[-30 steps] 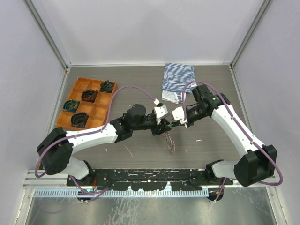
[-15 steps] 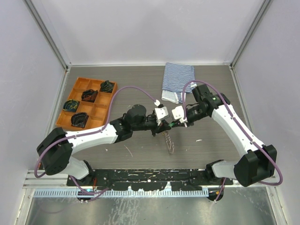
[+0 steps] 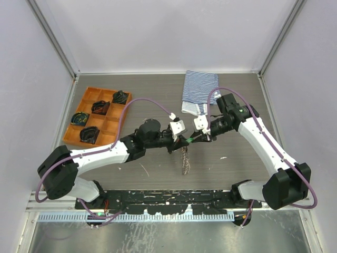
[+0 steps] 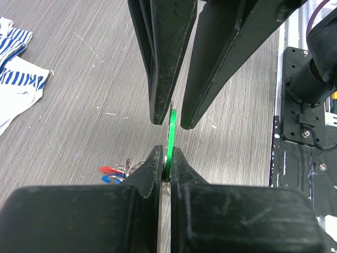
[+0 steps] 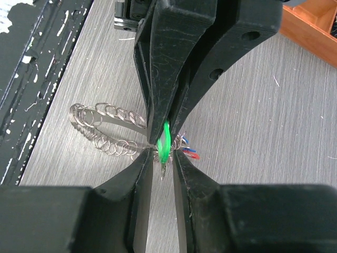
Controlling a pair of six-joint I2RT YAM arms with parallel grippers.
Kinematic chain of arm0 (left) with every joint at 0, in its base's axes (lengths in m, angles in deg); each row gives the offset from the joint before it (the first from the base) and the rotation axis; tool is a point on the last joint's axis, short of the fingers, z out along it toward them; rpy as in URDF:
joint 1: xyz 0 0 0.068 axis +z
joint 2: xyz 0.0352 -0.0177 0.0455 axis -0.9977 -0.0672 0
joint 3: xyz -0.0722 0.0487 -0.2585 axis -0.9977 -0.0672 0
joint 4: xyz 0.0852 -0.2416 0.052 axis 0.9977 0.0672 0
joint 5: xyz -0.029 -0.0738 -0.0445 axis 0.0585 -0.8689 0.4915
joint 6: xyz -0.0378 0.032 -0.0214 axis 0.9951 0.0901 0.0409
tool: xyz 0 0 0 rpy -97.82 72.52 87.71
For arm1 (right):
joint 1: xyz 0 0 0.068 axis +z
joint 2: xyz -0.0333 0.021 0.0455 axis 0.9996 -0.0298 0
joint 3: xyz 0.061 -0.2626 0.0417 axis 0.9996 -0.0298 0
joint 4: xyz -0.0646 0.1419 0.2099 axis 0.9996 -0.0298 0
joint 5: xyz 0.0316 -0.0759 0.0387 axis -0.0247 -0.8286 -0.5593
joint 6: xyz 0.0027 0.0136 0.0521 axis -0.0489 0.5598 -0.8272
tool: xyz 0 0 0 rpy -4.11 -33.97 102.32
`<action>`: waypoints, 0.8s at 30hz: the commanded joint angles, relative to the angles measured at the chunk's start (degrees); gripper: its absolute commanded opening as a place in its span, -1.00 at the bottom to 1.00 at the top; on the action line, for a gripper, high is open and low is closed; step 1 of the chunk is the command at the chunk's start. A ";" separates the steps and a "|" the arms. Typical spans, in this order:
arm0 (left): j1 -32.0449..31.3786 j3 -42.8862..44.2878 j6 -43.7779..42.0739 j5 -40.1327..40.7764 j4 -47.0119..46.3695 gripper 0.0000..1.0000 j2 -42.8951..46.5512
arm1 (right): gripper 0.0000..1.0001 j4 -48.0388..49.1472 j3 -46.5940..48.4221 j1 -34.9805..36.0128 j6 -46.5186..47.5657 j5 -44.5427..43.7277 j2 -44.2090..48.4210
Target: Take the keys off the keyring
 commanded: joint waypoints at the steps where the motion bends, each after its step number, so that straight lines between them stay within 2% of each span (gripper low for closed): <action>1: 0.26 0.75 0.58 -0.66 -6.60 -1.00 2.98 | -0.44 1.72 1.17 -0.20 -1.72 3.12 -0.54; 8: 0.29 0.93 0.94 -0.95 -7.05 -1.00 2.82 | -0.48 2.84 0.43 0.29 -2.88 3.17 -0.76; 18: 0.30 0.70 1.45 -1.00 -7.73 -1.00 2.67 | -0.98 2.19 1.06 0.97 -3.05 2.50 -1.04; 21: 0.40 0.81 2.09 -1.62 -7.94 -0.99 2.21 | -0.99 2.07 1.38 1.06 -3.12 2.98 -0.76; 24: 0.35 1.18 2.83 -2.15 -7.88 -0.81 1.38 | -0.99 2.01 1.49 1.07 -3.07 3.59 -0.48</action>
